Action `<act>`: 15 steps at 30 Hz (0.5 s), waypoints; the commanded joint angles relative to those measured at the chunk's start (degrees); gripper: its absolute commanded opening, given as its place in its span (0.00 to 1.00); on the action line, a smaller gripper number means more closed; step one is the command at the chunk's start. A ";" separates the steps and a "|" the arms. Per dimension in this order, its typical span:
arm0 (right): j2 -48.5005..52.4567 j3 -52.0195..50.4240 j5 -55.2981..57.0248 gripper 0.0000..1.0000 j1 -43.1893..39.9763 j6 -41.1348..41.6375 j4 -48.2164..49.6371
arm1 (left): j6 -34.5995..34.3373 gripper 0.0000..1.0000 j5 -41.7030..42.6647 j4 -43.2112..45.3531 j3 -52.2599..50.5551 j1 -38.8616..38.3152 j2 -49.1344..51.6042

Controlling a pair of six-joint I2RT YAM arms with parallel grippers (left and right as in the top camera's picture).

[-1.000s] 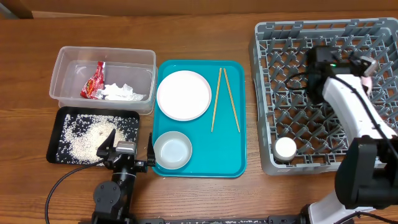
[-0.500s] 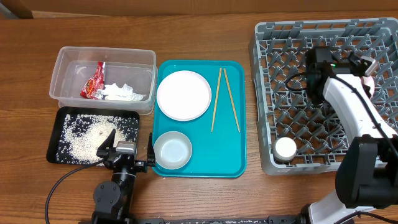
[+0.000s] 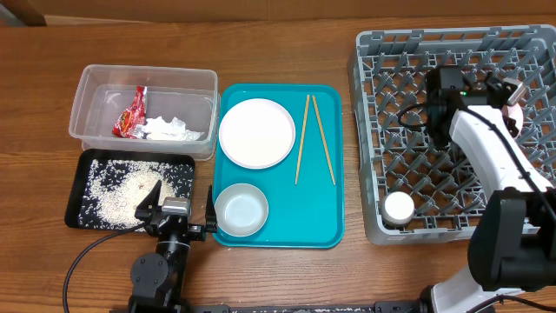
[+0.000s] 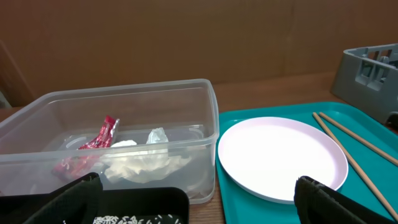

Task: Sort waste into correct bins and load items into the dishwasher
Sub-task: 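Place the pink-white bowl into the dish rack with the right gripper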

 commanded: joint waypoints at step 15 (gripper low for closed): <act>0.92 -1.79 -3.76 0.04 -0.15 -3.69 -1.09 | -0.74 1.00 0.46 0.17 -0.22 0.61 -0.52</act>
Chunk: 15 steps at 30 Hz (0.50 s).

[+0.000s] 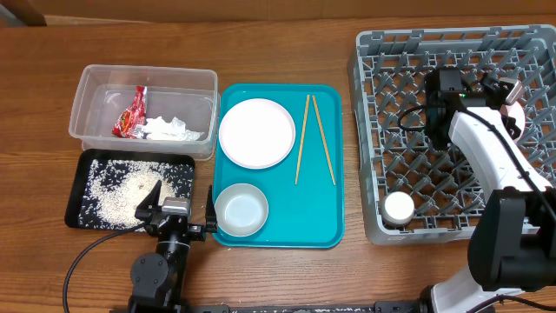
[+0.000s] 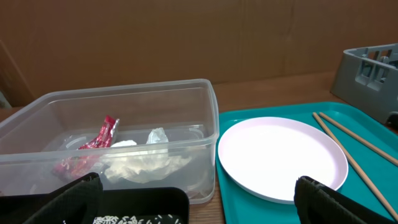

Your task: Sort waste into correct bins and load items into the dishwasher

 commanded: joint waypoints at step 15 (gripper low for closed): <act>0.76 -2.91 -8.68 0.21 7.43 4.13 -5.42 | -0.74 1.00 0.46 0.17 -0.22 0.61 -0.52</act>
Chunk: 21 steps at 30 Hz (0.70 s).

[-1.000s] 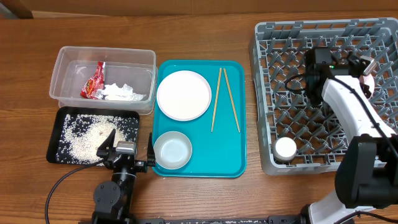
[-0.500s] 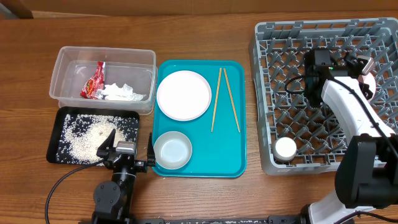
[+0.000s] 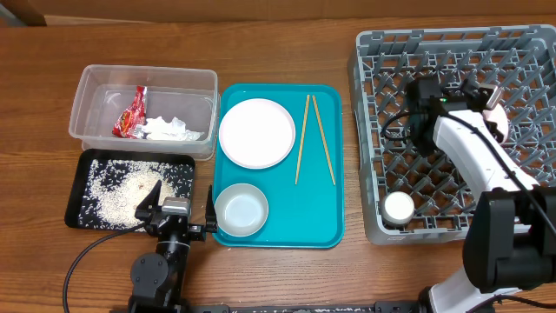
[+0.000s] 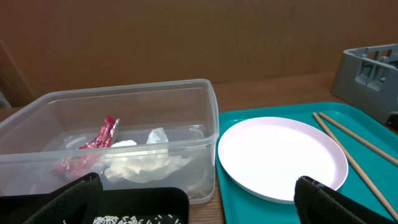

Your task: Sort waste into correct bins and load items into the dishwasher

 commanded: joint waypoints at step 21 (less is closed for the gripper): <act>-3.74 11.89 -87.95 0.52 26.01 -14.82 2.29 | -0.76 1.00 0.46 0.17 -0.22 0.61 -0.52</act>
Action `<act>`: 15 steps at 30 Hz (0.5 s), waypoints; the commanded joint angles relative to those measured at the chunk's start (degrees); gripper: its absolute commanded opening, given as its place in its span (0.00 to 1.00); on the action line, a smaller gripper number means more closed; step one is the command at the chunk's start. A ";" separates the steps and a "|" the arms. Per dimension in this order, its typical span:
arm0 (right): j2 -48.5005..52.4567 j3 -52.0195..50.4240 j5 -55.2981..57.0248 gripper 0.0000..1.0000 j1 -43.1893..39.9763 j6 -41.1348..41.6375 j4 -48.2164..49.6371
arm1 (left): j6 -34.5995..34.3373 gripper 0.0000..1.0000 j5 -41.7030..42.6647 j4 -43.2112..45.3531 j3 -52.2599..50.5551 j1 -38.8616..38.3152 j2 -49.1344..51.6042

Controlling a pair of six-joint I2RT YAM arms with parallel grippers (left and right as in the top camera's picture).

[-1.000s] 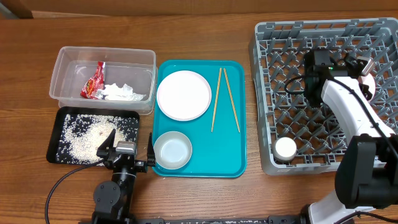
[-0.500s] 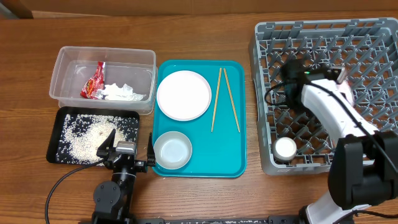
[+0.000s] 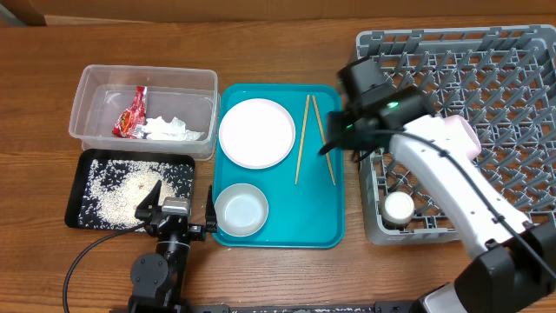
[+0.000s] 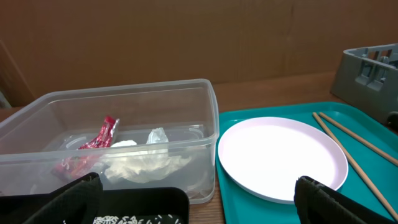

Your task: Sort waste into correct bins and load items into the dishwasher

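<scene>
On the teal tray point(image 3: 321, 228) lie a white plate point(image 3: 256, 132), a white bowl point(image 3: 241, 209) and a pair of chopsticks point(image 3: 302, 143). The grey dish rack point(image 3: 521, 52) holds a white cup point(image 3: 399, 208) in its near left corner. My right gripper point(image 3: 333, 142) hangs over the tray's right edge, beside the chopsticks; its jaws are too dark to read. At the table's front my left gripper point(image 4: 199, 208) rests open and empty, facing the plate point(image 4: 280, 158) and the clear bin point(image 4: 124, 90).
The clear bin point(image 3: 87, 87) holds a red wrapper point(image 3: 133, 113) and crumpled tissue point(image 3: 169, 129). A black tray point(image 3: 95, 165) strewn with rice lies in front of it. My right arm stretches across the rack's left part.
My right arm has swung left, from the middle of the rack to its left edge, and the gripper is now over the tray by the chopsticks. The left arm is unchanged.
My right gripper stood deep over the rack's right part at the first two moments. It was then a little further left, and now it is past the rack's left wall over the tray. The left gripper and everything on the tray stayed put.
</scene>
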 commanded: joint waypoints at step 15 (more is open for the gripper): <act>16.68 -4.33 0.61 0.47 22.23 17.09 10.91 | -0.74 1.00 0.46 0.17 -0.22 0.61 -0.52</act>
